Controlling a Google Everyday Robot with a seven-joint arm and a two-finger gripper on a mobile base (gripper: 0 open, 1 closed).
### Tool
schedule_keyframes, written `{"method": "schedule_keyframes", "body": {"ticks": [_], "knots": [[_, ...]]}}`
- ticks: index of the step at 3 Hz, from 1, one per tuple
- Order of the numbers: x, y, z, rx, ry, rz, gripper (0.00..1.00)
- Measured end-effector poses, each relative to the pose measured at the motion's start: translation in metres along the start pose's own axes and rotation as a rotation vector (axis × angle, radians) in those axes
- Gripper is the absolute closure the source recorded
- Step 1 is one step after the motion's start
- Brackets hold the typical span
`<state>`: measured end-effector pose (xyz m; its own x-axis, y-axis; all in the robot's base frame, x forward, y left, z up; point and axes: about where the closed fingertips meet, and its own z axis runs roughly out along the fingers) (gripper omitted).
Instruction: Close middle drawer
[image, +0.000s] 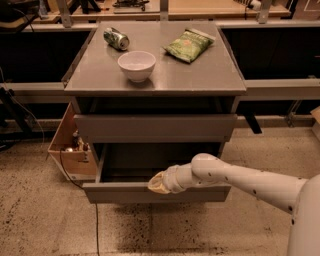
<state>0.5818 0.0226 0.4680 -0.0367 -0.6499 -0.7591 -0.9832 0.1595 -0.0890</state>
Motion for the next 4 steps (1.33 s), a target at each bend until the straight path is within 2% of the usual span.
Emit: {"method": "schedule_keyframes", "body": {"ticks": [1,2,3,4], "knots": [[-0.01,0.005,-0.015,0.01,-0.007,-0.015,0.67],[-0.013,0.027,-0.032,-0.01,0.0,-0.013,0.7],[-0.009,0.06,-0.046,-0.04,0.01,0.003,0.94],[0.006,0.092,-0.056,-0.062,0.002,0.021,1.0]]}}
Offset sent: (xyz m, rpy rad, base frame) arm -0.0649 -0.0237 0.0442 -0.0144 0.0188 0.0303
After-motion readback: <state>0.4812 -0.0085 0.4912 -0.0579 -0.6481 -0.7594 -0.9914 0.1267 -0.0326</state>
